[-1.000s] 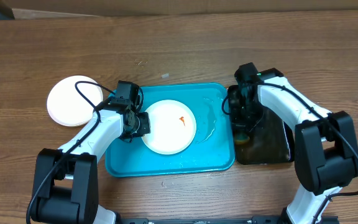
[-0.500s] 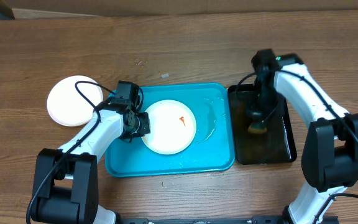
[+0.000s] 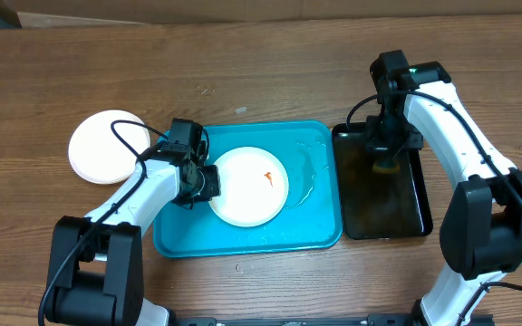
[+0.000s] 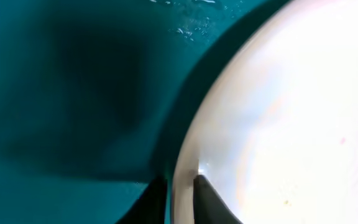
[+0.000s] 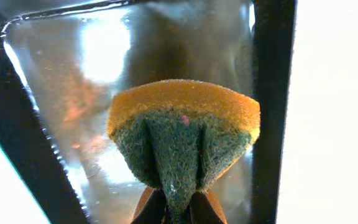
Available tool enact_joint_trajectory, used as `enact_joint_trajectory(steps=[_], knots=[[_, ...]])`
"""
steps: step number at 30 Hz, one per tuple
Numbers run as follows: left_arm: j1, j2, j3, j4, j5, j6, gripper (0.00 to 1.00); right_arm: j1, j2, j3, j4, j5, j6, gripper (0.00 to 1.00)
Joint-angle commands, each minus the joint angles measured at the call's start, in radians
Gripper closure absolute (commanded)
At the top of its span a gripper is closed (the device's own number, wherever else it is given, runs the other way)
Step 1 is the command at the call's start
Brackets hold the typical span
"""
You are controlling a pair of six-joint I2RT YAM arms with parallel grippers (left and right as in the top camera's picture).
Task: Clean dirty plates on tray and stack at the side
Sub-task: 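Lift the sponge and carry it over the held white plate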
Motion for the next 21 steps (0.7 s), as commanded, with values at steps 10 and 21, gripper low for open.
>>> enact_joint_trajectory(steps=[10, 21], knots=[[0.007, 0.010, 0.024, 0.005, 0.051, 0.010, 0.96, -0.008, -0.027, 0.027, 0.019, 0.016, -0.002, 0.96], [0.007, 0.010, 0.024, 0.010, 0.139, -0.057, 0.96, -0.014, -0.027, 0.027, 0.014, 0.105, 0.124, 0.96]])
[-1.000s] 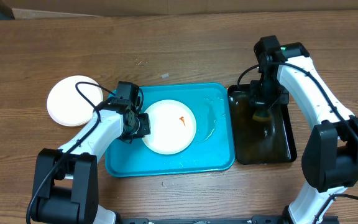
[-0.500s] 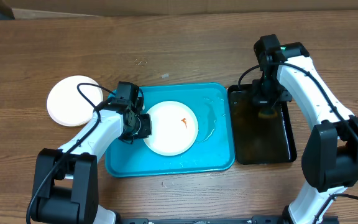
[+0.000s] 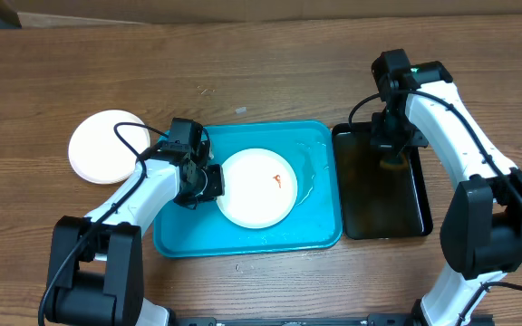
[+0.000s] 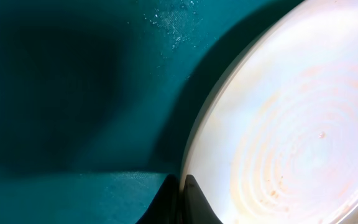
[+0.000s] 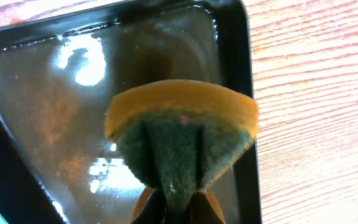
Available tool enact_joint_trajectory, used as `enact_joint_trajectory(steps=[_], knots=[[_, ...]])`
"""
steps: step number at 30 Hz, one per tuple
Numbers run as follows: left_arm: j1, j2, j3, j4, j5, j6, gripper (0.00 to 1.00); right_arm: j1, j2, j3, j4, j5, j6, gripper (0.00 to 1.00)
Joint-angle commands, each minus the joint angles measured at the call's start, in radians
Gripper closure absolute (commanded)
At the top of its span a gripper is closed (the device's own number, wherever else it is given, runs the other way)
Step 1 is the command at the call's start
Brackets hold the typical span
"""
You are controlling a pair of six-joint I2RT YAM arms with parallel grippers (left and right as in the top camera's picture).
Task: Clean dirty plates on tray and stack at the side
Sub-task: 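Lift the sponge and carry it over the held white plate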
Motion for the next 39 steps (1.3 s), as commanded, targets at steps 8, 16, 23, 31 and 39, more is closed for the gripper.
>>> enact_joint_trajectory(steps=[8, 16, 23, 31, 39], knots=[[0.006, 0.009, 0.021, 0.010, 0.031, -0.052, 0.96, -0.008, -0.027, 0.027, 0.005, 0.005, 0.031, 0.96], [0.004, 0.009, 0.021, 0.011, 0.030, -0.052, 0.96, -0.002, -0.028, 0.043, 0.000, -0.142, -0.068, 0.96], [0.003, 0.010, 0.021, 0.013, 0.030, -0.053, 0.96, 0.053, -0.028, 0.175, -0.076, -0.435, -0.151, 0.96], [0.003, 0.010, 0.021, 0.014, 0.030, -0.052, 0.96, 0.285, -0.021, 0.212, -0.026, -0.331, -0.153, 0.96], [0.003, 0.010, 0.021, 0.014, 0.028, -0.052, 0.96, 0.496, 0.034, 0.156, 0.026, -0.035, -0.092, 0.96]])
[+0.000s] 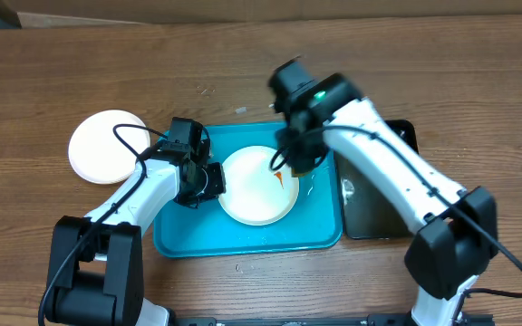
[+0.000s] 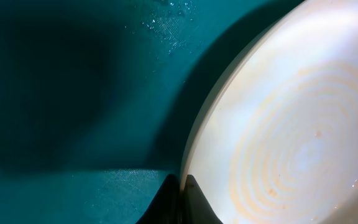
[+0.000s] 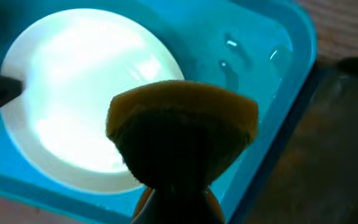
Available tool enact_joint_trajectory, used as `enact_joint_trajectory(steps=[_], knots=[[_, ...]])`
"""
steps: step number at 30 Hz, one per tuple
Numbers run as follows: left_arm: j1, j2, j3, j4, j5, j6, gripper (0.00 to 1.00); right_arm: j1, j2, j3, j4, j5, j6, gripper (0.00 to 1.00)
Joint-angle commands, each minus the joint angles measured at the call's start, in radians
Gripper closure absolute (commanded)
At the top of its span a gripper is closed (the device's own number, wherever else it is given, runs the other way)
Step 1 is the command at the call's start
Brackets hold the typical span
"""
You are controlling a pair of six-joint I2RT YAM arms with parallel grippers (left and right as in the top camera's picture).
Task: Clean dirty plates on tray and stack at the side
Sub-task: 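Lift the sponge and carry it over the held white plate, then wipe the white plate surface with the sponge in the right gripper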
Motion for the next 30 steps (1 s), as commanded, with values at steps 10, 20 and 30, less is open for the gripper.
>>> enact_joint_trajectory(steps=[10, 20, 30], knots=[[0.003, 0.010, 0.021, 0.001, 0.013, -0.010, 0.96, 0.109, 0.149, -0.123, 0.195, 0.221, 0.056, 0.96], [0.003, 0.010, 0.021, 0.001, 0.013, -0.010, 0.96, 0.109, 0.225, -0.124, 0.217, 0.113, 0.056, 0.96], [0.003, 0.010, 0.021, 0.001, 0.013, -0.010, 0.94, 0.109, 0.228, -0.124, 0.274, -0.131, 0.056, 0.96]])
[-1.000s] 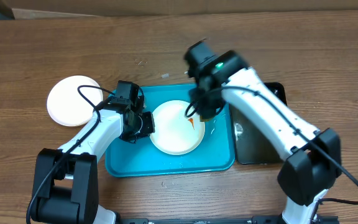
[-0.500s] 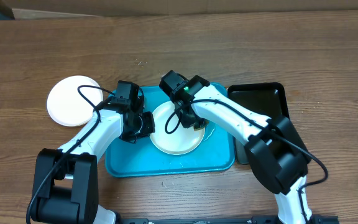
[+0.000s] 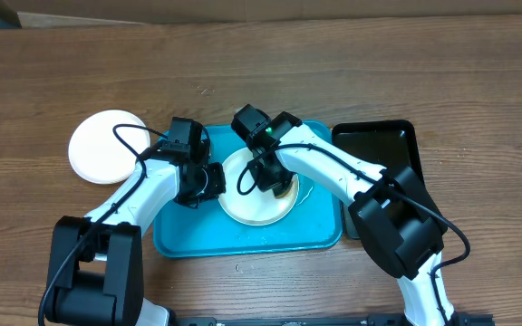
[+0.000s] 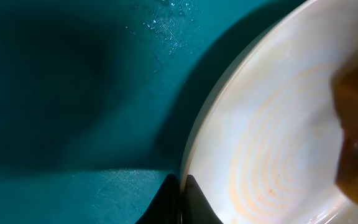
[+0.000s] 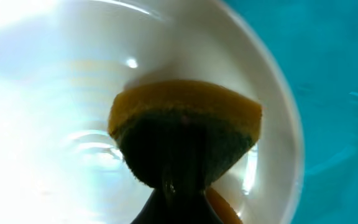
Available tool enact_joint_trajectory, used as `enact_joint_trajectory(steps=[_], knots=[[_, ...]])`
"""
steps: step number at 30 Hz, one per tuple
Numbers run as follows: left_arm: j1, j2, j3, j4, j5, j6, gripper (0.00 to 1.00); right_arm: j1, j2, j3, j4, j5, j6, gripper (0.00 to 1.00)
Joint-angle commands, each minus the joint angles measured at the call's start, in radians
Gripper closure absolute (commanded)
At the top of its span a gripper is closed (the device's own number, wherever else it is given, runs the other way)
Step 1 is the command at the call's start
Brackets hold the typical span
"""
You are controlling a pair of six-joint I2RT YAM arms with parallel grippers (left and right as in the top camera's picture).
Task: Clean dirty plates on tray and stack at the side
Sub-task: 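Wipe the white plate surface with the sponge in the right gripper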
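A white plate with faint orange rings lies in the blue tray. My left gripper is shut on the plate's left rim. My right gripper is shut on a yellow-and-green sponge, which is pressed on the plate's right part. The sponge edge shows in the left wrist view. A second white plate sits on the table left of the tray.
A black tray holding dark liquid stands right of the blue tray. Water drops lie on the blue tray floor. Wooden table surrounds both trays.
My right gripper has moved down and left with the sponge, from above the plate's right edge onto the plate. The red smear is now covered. The left gripper has not moved.
My right gripper held the sponge in the black tray's liquid while my left gripper stood open around the plate rim. The left gripper then shut on the rim. The sponge was over the blue tray a second ago, and now rests on the plate.
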Motion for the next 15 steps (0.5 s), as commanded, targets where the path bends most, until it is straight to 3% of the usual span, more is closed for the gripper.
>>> enact_joint_trajectory(steps=[1, 9, 12, 15], knots=[[0.003, 0.010, 0.021, 0.000, 0.013, -0.009, 0.95, 0.001, 0.017, -0.002, 0.021, -0.156, 0.006, 0.96], [0.003, 0.010, 0.021, 0.000, 0.012, -0.009, 0.94, -0.074, 0.011, 0.130, -0.055, -0.430, -0.077, 0.96], [0.003, 0.010, 0.021, 0.000, 0.012, -0.009, 0.94, -0.139, 0.002, 0.243, -0.154, -0.565, -0.160, 0.96], [0.003, 0.010, 0.021, 0.000, 0.012, -0.009, 0.93, -0.186, -0.007, 0.317, -0.251, -0.568, -0.178, 0.96]])
